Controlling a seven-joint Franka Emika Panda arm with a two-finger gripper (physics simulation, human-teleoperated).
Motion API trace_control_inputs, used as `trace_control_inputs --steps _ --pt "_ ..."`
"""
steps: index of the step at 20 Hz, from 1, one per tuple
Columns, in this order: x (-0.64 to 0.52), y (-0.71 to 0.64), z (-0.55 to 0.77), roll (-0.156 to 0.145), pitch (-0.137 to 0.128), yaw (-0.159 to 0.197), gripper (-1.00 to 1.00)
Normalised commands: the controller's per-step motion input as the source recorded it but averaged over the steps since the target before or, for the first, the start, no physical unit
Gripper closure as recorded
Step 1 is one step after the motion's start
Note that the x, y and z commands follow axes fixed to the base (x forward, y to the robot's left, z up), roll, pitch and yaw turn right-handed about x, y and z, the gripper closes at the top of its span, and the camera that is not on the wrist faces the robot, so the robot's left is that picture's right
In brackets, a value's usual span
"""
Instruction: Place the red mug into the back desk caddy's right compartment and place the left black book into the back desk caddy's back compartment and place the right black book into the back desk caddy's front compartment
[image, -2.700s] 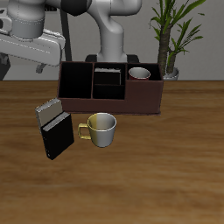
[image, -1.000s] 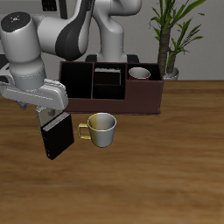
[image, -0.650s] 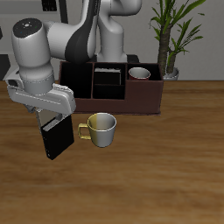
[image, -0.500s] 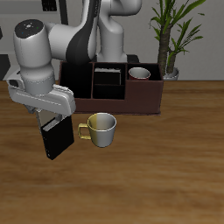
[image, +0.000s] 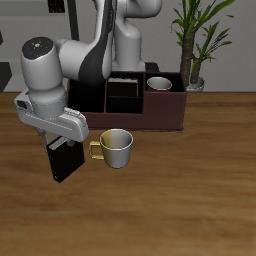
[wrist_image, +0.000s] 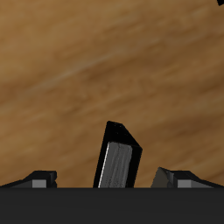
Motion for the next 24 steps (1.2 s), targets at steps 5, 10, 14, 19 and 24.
trace_control_inputs --steps 5,10,14,19,24 --pt "-0.05 0.0 -0.15 0.003 0.015 -0.034 -1.0" --pt "0.05 0.07 -0.25 0.027 0.044 0.013 -1.0" --pt "0.05 0.01 -0.22 -0.005 0.051 -0.001 1.0" --pt "0.06 0.02 -0.19 0.02 0.033 -0.001 1.0" --pt "-0.04 0.1 0.13 0.027 -0.011 0.047 1.0"
